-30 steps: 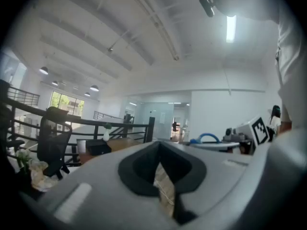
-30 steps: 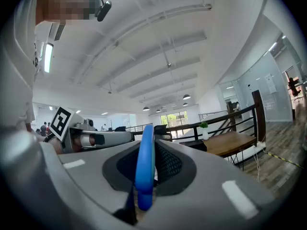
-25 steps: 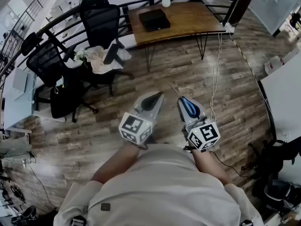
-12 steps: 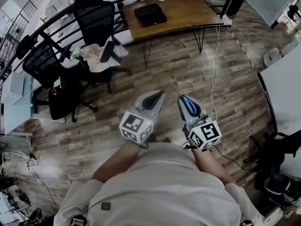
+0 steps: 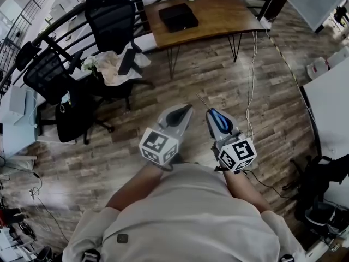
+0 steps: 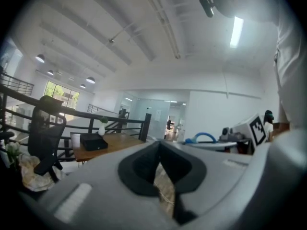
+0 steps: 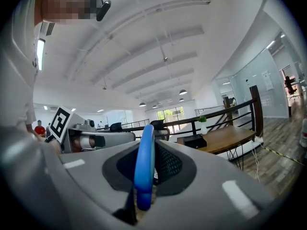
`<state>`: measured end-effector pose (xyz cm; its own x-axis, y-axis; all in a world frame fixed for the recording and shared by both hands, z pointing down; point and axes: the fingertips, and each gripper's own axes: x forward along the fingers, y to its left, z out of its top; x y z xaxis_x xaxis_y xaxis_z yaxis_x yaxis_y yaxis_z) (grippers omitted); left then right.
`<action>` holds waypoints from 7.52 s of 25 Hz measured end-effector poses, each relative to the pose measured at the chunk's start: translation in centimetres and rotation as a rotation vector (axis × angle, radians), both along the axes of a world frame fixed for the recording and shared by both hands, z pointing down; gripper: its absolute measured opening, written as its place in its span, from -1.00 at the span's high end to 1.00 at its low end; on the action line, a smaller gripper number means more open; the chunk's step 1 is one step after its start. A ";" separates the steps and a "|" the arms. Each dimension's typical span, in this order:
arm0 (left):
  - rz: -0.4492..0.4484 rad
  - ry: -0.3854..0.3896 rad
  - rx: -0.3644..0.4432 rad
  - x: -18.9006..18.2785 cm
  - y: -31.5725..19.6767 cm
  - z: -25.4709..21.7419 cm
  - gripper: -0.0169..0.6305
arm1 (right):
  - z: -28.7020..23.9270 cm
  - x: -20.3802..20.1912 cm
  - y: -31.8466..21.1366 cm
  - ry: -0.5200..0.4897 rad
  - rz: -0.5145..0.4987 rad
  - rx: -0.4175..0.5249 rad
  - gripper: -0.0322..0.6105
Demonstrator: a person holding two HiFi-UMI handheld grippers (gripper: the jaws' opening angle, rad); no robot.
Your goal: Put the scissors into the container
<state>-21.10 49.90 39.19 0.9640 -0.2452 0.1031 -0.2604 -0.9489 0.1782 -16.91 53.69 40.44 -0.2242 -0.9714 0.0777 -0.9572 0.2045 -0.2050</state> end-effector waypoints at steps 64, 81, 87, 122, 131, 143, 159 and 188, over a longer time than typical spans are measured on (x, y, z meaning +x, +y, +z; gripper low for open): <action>-0.075 -0.018 0.024 17.1 -29.4 -0.9 0.94 | -2.2 15.3 -31.3 -0.007 -0.196 0.044 0.75; -0.038 -0.053 0.004 22.1 -32.2 0.3 0.94 | -2.0 19.9 -34.1 0.027 -0.178 0.064 0.75; -0.044 -0.050 0.002 22.0 -34.9 0.4 0.94 | -2.2 19.8 -36.8 0.039 -0.183 0.066 0.75; 0.091 -0.020 0.003 11.8 -60.0 -2.0 0.94 | -4.7 10.3 -62.5 0.017 -0.078 0.074 0.75; 0.047 -0.012 -0.013 14.9 -63.2 -1.9 0.94 | -4.9 13.5 -65.4 0.024 -0.104 0.070 0.75; 0.011 0.014 0.012 26.0 -65.8 -3.0 0.94 | -5.9 24.1 -67.7 0.056 -0.140 0.083 0.75; -0.070 -0.008 -0.030 37.0 -65.4 -0.5 0.94 | -2.7 35.6 -69.1 0.002 -0.265 -0.009 0.75; 0.019 0.018 -0.011 33.1 -78.8 -3.1 0.94 | -4.6 31.7 -81.8 -0.016 -0.189 0.016 0.75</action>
<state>12.05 -28.88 36.07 0.9701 -0.2260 0.0885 -0.2393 -0.9516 0.1930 14.79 -28.11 35.87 -0.4041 -0.9129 0.0575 -0.8979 0.3839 -0.2153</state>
